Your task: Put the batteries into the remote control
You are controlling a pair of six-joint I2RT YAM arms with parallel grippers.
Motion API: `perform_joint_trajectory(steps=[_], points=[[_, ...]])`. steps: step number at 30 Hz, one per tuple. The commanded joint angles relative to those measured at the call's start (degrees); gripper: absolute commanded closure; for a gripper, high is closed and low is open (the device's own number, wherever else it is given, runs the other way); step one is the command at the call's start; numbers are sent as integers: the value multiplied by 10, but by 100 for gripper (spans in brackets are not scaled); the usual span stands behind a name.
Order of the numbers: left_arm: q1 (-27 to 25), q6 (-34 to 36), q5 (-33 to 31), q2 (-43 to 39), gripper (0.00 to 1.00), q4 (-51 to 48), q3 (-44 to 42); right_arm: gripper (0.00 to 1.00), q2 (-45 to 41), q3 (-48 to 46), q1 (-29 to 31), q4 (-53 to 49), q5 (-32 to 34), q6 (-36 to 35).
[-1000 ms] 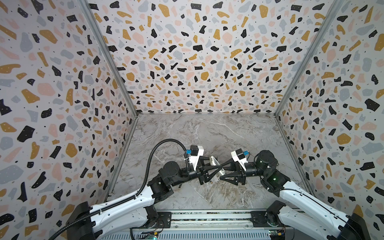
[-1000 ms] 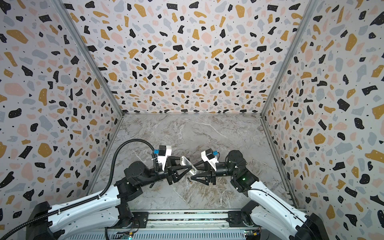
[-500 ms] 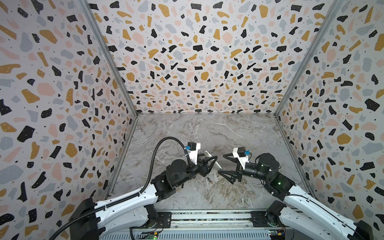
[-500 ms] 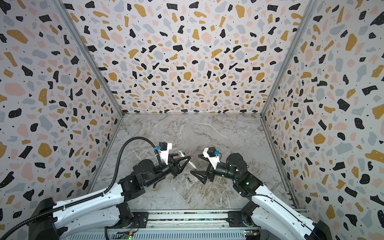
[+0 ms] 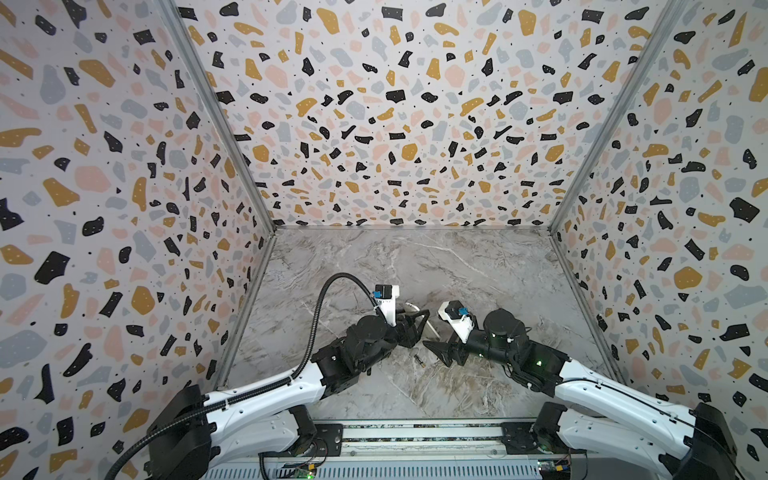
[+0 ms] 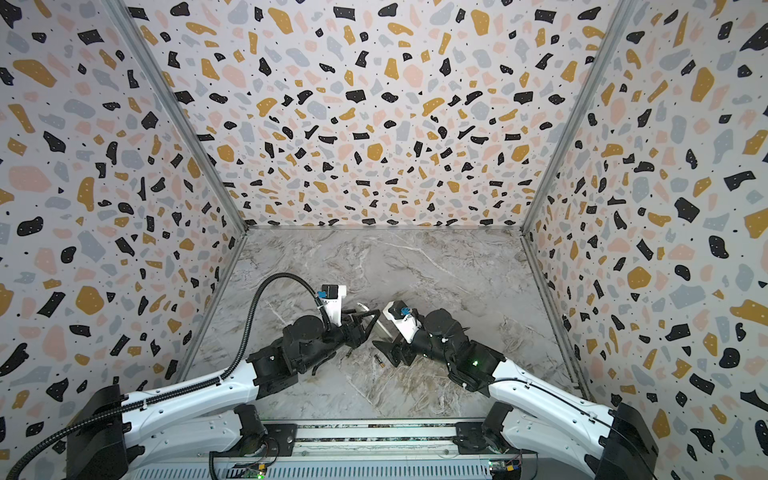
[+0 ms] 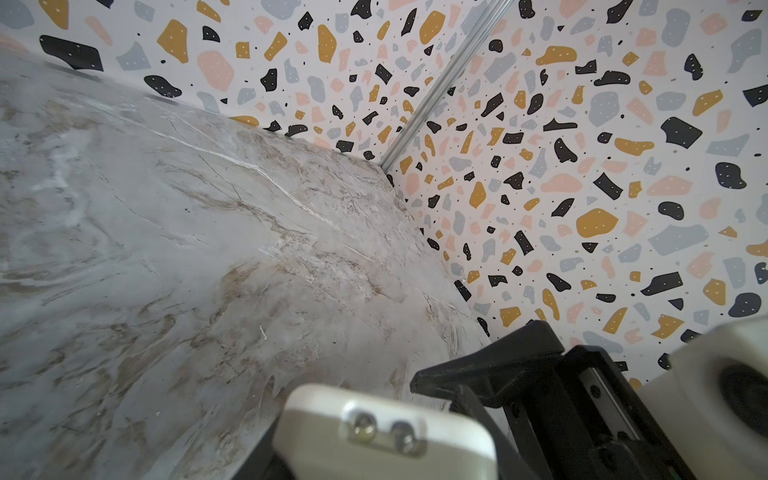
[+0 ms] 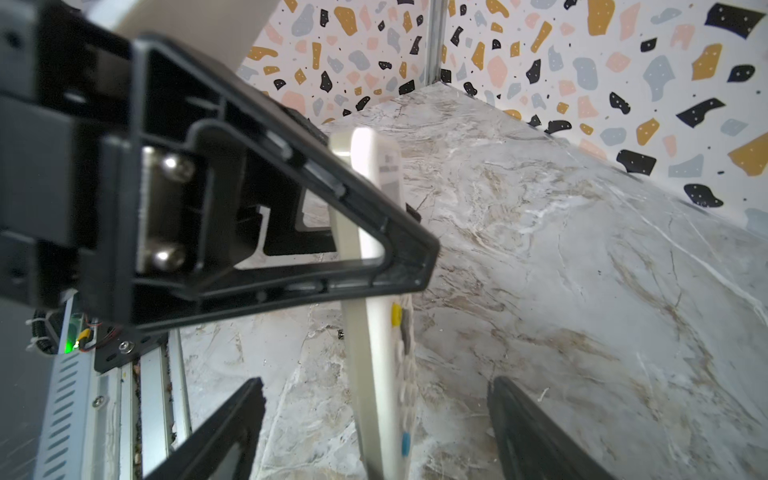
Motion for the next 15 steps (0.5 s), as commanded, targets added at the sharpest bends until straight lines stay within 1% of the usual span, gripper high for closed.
perform_joint_trajectory(steps=[1,12,15], points=[[2,-10,-2,-3,100,19,27,20,6,20,5,-3,37,-11],[3,-20,17,4,100,34,29,29,40,19,16,8,62,-17],[3,-23,20,4,100,37,29,35,42,18,15,14,66,-18]])
